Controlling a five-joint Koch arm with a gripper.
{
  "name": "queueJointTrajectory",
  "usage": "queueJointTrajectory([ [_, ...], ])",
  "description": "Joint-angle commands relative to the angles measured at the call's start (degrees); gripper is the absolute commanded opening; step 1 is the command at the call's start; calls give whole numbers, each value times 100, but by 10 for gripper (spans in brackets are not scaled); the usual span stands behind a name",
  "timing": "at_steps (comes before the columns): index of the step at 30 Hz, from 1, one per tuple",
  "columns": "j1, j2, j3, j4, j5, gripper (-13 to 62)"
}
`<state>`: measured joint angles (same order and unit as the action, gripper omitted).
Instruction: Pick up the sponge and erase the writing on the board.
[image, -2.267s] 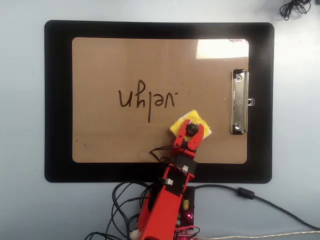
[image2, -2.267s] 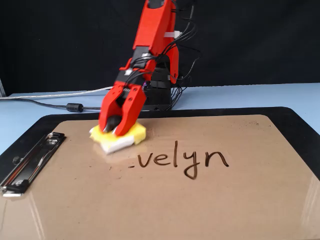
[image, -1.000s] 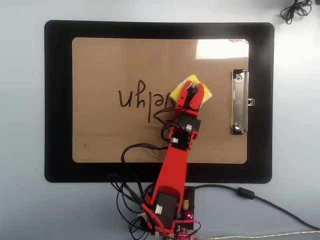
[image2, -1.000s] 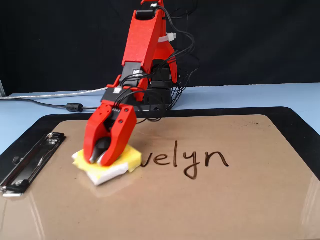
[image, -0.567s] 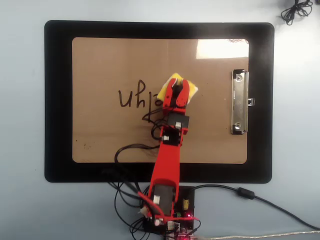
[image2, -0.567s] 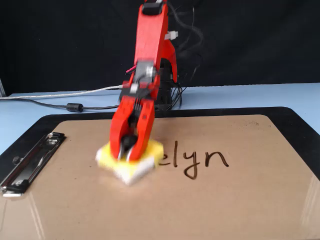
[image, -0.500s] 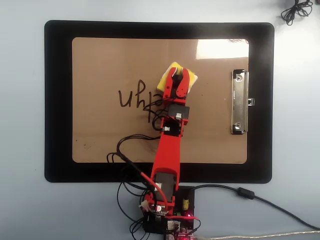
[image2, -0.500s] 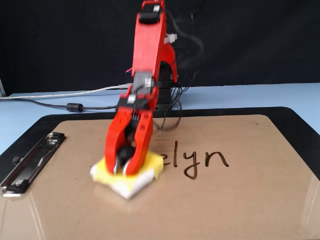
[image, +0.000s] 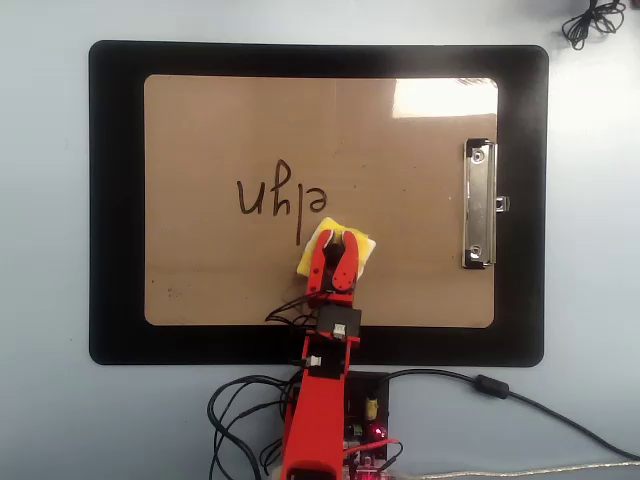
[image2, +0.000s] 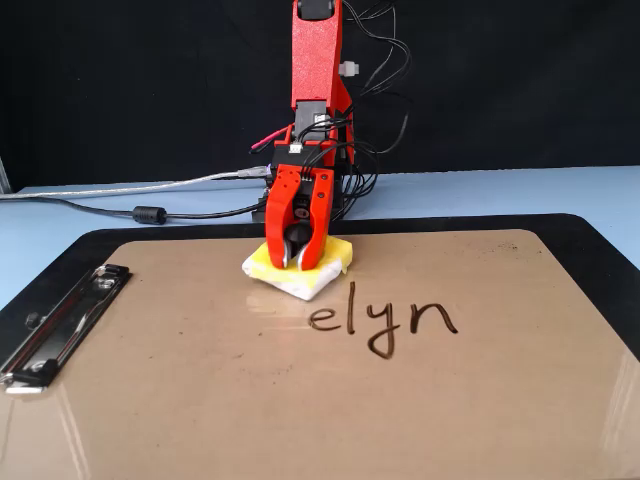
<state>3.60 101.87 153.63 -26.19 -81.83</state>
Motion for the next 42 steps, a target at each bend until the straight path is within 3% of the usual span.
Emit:
queueJointTrajectory([
  [1, 35, -571, -773, -88, -97, -81],
  [6, -35, -2997, -3366, -97, -114, -81],
  [9, -211, -3463, -3797, -97, -149, -81],
  [11, -229, -3103, -3278, -97, -272, -80],
  [17, -598, -123, -141, -97, -448, -81],
  [21, -800, 606, 343, -18, -475, -81],
  [28, -958, -2821, -2979, -9, -519, -81],
  [31, -967, -3489, -3656, 0, -536, -80],
  [33, -958, -3226, -3322, 9, -536, -81],
  [39, -1116, -70, -70, 44, -615, -81],
  [42, -1362, 940, 756, 53, -738, -81],
])
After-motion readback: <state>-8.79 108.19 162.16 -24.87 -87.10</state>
